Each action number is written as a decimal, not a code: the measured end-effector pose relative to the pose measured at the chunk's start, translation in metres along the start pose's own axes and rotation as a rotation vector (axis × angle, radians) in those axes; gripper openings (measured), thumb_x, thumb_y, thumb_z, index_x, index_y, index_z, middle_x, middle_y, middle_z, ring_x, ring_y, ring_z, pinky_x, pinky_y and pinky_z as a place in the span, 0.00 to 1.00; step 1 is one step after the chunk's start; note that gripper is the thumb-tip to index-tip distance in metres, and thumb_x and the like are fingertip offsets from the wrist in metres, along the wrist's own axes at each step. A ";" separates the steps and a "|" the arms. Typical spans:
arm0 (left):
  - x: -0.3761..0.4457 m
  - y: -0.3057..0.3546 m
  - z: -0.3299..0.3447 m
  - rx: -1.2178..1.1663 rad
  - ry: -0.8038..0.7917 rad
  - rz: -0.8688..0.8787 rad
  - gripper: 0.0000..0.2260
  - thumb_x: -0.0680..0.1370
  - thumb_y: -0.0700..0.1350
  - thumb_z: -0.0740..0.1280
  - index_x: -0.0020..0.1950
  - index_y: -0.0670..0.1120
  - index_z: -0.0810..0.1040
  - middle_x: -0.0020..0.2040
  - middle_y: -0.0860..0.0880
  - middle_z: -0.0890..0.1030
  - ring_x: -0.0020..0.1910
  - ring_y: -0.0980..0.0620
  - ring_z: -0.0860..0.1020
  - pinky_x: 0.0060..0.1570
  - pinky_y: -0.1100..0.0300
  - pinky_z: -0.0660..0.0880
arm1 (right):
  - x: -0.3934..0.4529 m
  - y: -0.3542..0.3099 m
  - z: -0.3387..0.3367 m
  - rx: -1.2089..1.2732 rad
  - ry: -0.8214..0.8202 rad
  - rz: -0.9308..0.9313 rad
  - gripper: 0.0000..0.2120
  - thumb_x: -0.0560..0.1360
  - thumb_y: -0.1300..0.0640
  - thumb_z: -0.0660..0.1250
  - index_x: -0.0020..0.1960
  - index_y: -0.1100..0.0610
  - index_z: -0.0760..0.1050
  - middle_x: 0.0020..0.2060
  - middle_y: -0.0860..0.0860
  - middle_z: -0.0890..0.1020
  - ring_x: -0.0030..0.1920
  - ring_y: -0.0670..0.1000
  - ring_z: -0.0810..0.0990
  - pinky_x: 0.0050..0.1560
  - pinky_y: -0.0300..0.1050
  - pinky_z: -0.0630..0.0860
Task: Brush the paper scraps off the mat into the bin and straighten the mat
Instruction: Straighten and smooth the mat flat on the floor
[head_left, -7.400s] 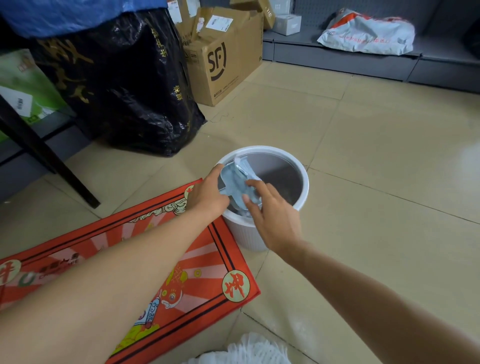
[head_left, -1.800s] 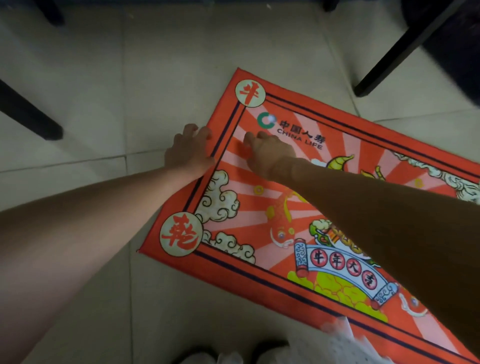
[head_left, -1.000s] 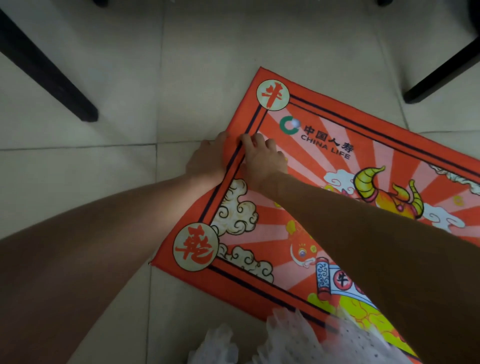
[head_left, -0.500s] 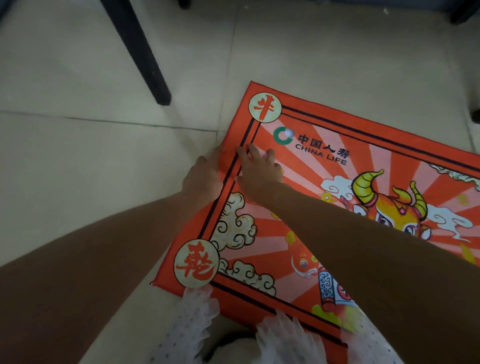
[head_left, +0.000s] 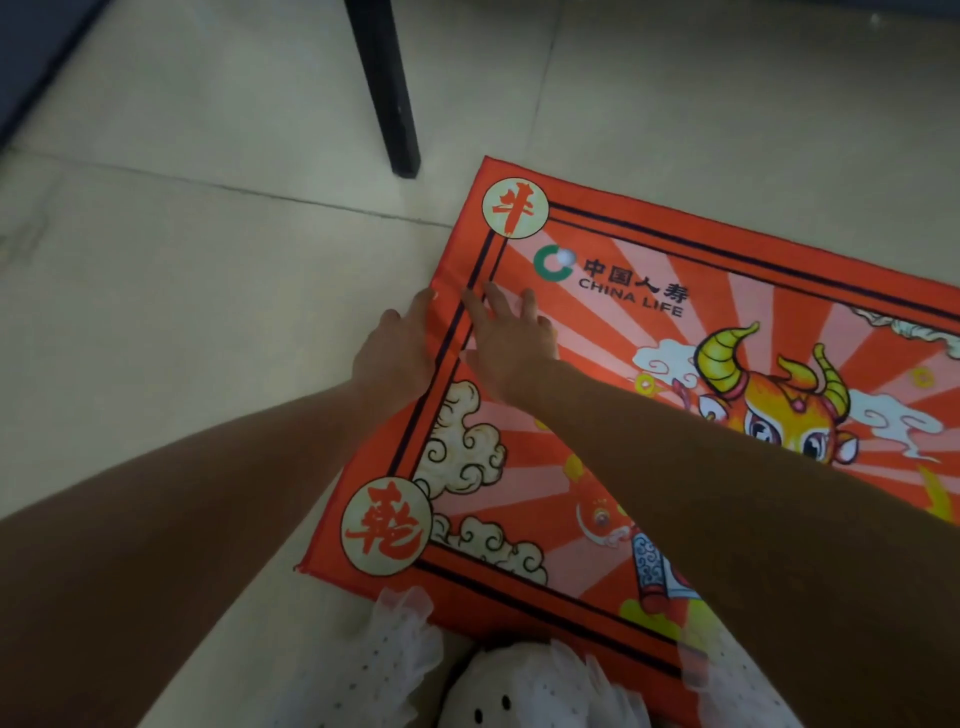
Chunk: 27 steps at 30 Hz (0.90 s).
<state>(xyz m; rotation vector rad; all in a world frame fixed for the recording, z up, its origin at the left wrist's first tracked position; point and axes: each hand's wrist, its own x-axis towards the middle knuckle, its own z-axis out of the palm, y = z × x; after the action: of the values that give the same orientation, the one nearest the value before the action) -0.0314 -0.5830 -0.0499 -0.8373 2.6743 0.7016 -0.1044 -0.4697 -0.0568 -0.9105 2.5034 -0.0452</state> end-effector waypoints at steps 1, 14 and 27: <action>-0.002 -0.003 -0.001 -0.002 0.002 0.000 0.30 0.80 0.38 0.58 0.80 0.54 0.53 0.58 0.37 0.72 0.55 0.36 0.76 0.53 0.46 0.73 | 0.000 -0.004 0.001 -0.002 -0.002 -0.005 0.35 0.81 0.49 0.58 0.79 0.49 0.40 0.78 0.50 0.44 0.76 0.67 0.44 0.72 0.62 0.58; -0.028 -0.052 -0.013 0.009 0.006 -0.039 0.28 0.80 0.39 0.58 0.79 0.51 0.54 0.54 0.34 0.73 0.53 0.32 0.76 0.55 0.39 0.74 | -0.007 -0.051 0.010 -0.052 -0.029 -0.109 0.35 0.80 0.48 0.58 0.79 0.50 0.40 0.78 0.50 0.43 0.76 0.67 0.43 0.72 0.62 0.58; -0.020 -0.049 -0.021 0.115 0.020 -0.061 0.25 0.81 0.44 0.59 0.77 0.52 0.56 0.60 0.38 0.69 0.56 0.34 0.76 0.53 0.42 0.73 | -0.002 -0.042 0.004 -0.058 0.023 -0.103 0.35 0.79 0.51 0.60 0.79 0.52 0.45 0.78 0.52 0.49 0.76 0.62 0.50 0.71 0.59 0.60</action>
<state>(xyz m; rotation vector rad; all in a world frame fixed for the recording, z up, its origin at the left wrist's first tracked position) 0.0117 -0.6197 -0.0432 -0.8958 2.6653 0.5226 -0.0756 -0.5009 -0.0517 -1.0676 2.4890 -0.0162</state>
